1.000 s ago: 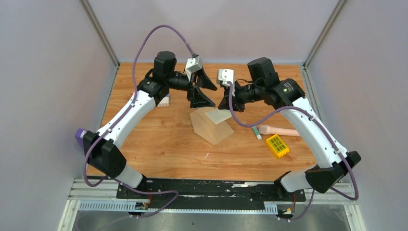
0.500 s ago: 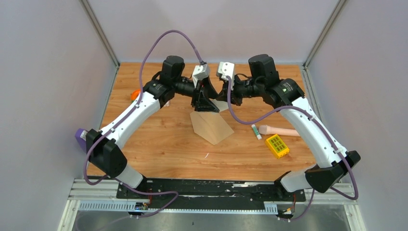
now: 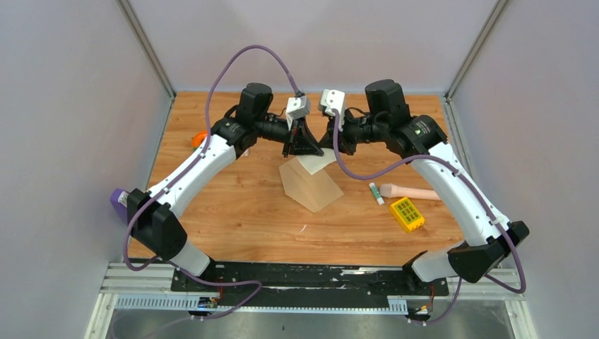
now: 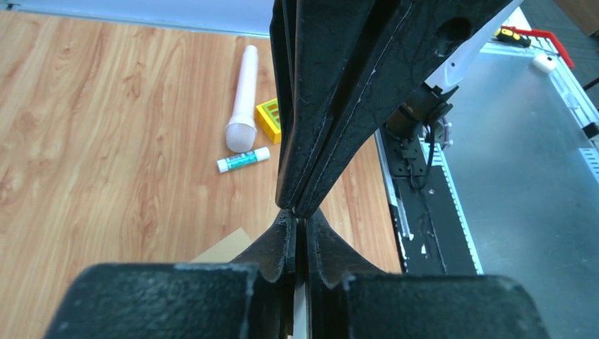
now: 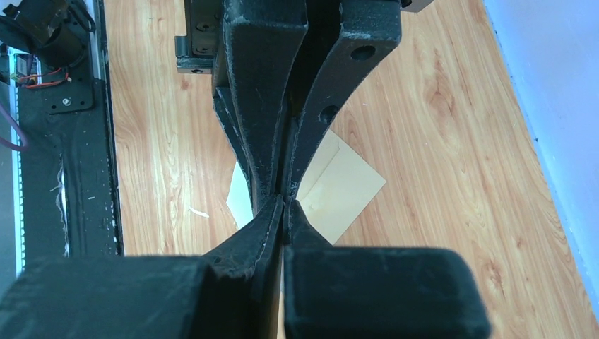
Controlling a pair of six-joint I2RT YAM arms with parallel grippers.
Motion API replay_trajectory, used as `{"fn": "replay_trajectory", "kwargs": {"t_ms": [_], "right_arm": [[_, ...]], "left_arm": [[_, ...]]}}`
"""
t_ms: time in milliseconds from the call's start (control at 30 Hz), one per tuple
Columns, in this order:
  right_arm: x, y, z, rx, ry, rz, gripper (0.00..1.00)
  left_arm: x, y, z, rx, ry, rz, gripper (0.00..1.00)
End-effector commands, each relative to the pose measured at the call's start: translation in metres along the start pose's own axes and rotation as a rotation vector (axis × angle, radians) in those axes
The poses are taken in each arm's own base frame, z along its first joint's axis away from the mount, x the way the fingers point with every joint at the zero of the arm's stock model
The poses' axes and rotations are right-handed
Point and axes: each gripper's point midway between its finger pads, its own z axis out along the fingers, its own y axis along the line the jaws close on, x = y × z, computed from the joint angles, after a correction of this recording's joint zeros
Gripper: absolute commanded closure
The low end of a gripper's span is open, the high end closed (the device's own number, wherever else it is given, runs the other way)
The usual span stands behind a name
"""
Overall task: Place the letter into the envelope and seal it
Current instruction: Fold the letter.
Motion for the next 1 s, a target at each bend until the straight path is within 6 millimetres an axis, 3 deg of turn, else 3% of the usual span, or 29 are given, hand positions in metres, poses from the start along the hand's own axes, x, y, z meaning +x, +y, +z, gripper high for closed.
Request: {"fn": "replay_trajectory", "kwargs": {"t_ms": [0,67,167,267,667,833,967], "right_arm": [[-0.029,-0.010,-0.011,0.055,-0.072,-0.051,1.00],[-0.031,-0.011,-0.012,0.062,-0.076,-0.041,0.97],[-0.031,-0.010,-0.015,0.047,-0.077,-0.015,0.59],[-0.028,-0.008,-0.020,-0.010,-0.087,0.043,0.49],[-0.002,0.012,-0.013,-0.167,-0.051,0.136,0.45],[0.010,0.015,-0.011,-0.170,-0.027,0.145,0.55],[0.021,0.014,-0.006,-0.172,-0.002,0.158,0.57]], "left_arm": [[-0.004,-0.001,0.003,0.005,0.006,0.008,0.97],[-0.004,-0.001,0.003,0.007,0.006,0.009,1.00],[-0.004,-0.002,0.002,0.007,0.007,0.016,1.00],[-0.006,-0.005,-0.001,0.001,0.011,0.037,1.00],[-0.012,-0.010,-0.007,-0.016,0.015,0.085,1.00],[-0.013,-0.012,-0.008,-0.013,0.013,0.090,1.00],[-0.015,-0.013,-0.008,-0.011,0.011,0.092,1.00]]}}
